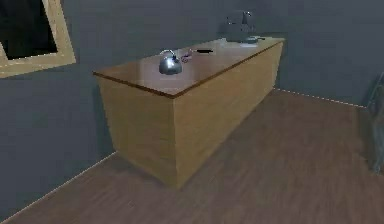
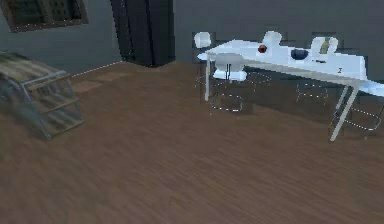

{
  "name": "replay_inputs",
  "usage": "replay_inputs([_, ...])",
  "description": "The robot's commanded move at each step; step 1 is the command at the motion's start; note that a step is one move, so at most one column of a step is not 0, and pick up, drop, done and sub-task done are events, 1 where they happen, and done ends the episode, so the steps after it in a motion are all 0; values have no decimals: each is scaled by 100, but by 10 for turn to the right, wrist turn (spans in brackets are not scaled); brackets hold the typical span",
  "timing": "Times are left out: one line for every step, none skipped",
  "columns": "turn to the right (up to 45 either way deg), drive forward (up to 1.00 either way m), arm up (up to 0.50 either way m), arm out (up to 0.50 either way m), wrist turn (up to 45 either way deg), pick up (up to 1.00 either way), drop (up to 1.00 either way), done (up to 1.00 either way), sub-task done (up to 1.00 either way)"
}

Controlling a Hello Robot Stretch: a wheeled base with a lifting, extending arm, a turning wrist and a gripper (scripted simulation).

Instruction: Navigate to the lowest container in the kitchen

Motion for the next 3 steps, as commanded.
replay_inputs([0,75,0,0,0,0,0,0,0])
replay_inputs([450,0,0,0,0,0,0,0,0])
replay_inputs([450,0,0,0,0,0,0,0,0])
